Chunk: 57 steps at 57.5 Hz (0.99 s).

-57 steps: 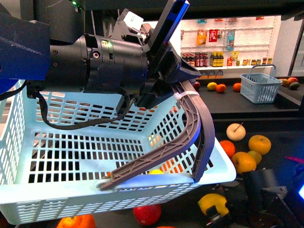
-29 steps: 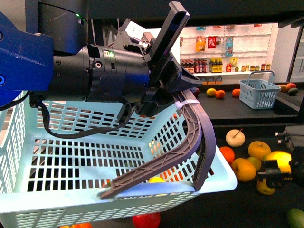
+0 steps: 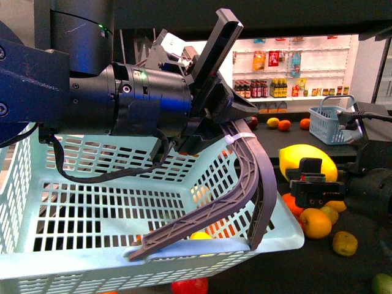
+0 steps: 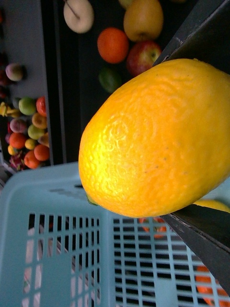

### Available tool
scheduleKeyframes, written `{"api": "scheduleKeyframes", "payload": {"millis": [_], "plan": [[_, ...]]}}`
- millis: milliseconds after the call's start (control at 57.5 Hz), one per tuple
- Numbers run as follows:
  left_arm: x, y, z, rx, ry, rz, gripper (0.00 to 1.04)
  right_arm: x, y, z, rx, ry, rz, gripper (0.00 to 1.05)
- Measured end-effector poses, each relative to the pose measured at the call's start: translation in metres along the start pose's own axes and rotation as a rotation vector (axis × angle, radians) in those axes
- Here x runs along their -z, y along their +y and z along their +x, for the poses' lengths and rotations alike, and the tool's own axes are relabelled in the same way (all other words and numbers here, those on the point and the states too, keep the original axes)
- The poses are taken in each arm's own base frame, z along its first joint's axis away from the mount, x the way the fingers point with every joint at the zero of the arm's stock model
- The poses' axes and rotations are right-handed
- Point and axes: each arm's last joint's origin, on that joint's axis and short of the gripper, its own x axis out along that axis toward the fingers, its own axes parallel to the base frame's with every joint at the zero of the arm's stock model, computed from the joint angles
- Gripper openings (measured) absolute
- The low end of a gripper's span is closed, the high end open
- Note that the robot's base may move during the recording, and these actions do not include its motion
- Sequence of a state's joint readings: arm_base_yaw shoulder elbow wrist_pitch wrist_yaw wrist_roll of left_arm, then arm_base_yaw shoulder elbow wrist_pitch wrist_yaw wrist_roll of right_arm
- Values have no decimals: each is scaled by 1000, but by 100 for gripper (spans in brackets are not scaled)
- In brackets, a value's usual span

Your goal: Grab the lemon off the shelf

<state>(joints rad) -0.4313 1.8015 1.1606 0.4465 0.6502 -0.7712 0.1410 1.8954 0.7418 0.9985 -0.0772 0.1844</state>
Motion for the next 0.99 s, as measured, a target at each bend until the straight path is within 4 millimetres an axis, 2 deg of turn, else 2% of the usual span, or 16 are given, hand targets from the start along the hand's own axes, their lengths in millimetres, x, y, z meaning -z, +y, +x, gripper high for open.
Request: {"api": "scheduleKeyframes", "payload": {"millis": [226,313,557,696,714,992], "plan": [[0,0,0,1,1,0,10,5,18,1,-127,13,47,73],[0,0,0,1,1,2,10,15,26,3,-162,46,50,73],[-1,1,-1,-2,-2,10,10,27,32,5,-180,91,55,73],[-1,1,-1,-3,-3,11,10,29,35,6,-189,94,53,102],[-1,1,-1,-2,-3,10,10,29,35,6,-187,95,53,104],[-1,2,-1,-6,-6,10,10,29,32,7,-179,89,64,102]]}}
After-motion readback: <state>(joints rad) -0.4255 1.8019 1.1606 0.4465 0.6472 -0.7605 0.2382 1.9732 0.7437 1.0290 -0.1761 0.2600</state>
